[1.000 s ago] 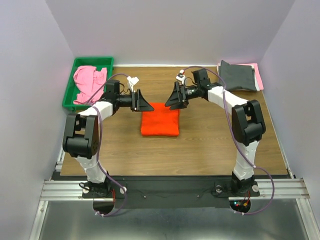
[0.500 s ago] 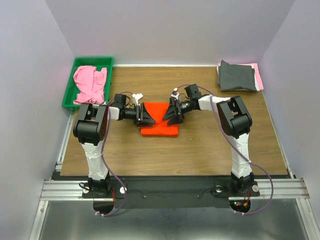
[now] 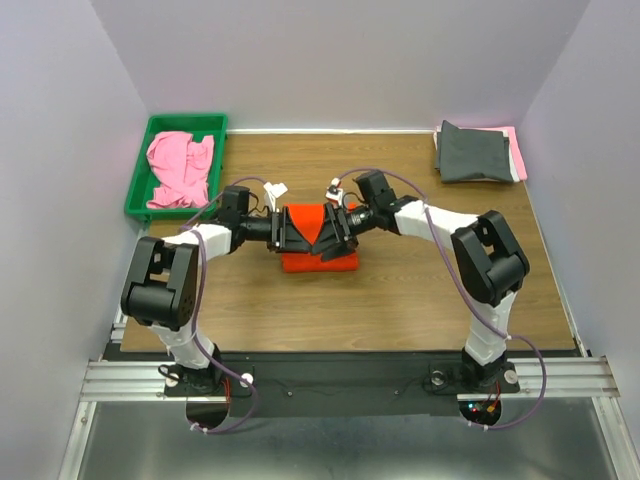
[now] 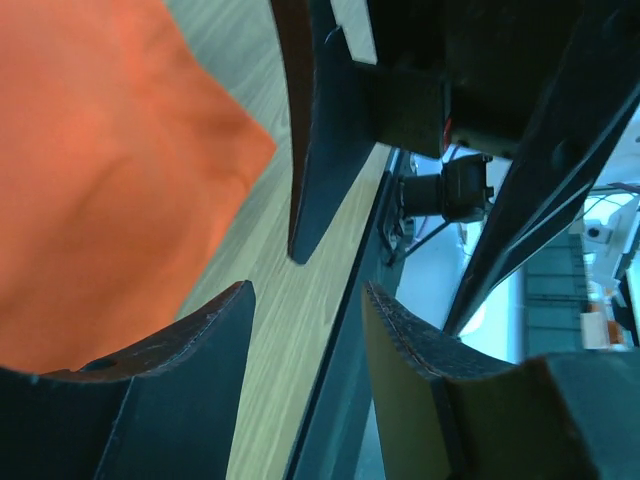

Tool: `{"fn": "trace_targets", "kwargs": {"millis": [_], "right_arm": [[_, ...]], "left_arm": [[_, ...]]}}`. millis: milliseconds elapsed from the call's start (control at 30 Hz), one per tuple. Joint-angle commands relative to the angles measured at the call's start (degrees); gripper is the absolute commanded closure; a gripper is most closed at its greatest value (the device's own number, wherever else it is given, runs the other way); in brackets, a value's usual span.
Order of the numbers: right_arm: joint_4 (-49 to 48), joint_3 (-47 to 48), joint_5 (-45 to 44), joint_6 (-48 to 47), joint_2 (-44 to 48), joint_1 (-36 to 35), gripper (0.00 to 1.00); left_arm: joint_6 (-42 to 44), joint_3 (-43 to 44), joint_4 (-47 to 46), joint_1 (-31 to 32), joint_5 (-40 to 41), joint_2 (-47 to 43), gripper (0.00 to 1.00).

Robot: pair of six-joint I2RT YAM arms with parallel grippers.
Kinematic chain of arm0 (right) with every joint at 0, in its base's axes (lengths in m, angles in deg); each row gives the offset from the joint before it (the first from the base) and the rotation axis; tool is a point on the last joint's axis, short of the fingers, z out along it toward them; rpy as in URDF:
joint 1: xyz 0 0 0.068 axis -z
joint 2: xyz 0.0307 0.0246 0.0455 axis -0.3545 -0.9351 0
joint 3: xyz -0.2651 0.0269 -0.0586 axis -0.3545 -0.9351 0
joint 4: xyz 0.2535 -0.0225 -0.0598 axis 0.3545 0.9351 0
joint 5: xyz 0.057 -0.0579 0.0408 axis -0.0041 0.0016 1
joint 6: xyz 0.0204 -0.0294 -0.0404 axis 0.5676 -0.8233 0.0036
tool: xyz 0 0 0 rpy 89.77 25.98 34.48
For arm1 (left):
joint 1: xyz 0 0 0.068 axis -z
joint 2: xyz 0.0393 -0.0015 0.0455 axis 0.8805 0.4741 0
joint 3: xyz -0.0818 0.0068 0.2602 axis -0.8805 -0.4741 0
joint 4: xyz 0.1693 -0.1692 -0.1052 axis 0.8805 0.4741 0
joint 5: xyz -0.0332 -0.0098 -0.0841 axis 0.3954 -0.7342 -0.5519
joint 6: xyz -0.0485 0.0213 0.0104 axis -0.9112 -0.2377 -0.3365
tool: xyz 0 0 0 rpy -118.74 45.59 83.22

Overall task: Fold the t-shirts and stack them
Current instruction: Fold the tshirt

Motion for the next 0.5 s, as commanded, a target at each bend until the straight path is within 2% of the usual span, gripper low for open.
{"fn": "trace_targets", "kwargs": {"millis": [0, 200, 333, 467], "right_arm": [[-3.1, -1.9, -3.4, 3.9, -3.4, 0.7, 0.24], [-3.1, -5.7, -5.8, 1.2, -8.9, 3.1, 0.33], [-3.1, -6.8, -6.2, -0.6, -11.4, 7.3, 0.40], [-2.7, -7.4, -5.3, -1.8, -11.1, 8.3, 0.42]], "left_arm": [[-0.2, -2.8, -1.2, 0.8, 0.3, 3.7, 0.43], [4.4, -2.8, 0.7, -0.6, 4.3, 16.3, 0.49], [6.0, -1.6, 2.8, -2.8, 7.0, 18.4, 0.49], [8.9, -0.9, 6.6, -4.8, 7.0, 18.2, 0.48]]}}
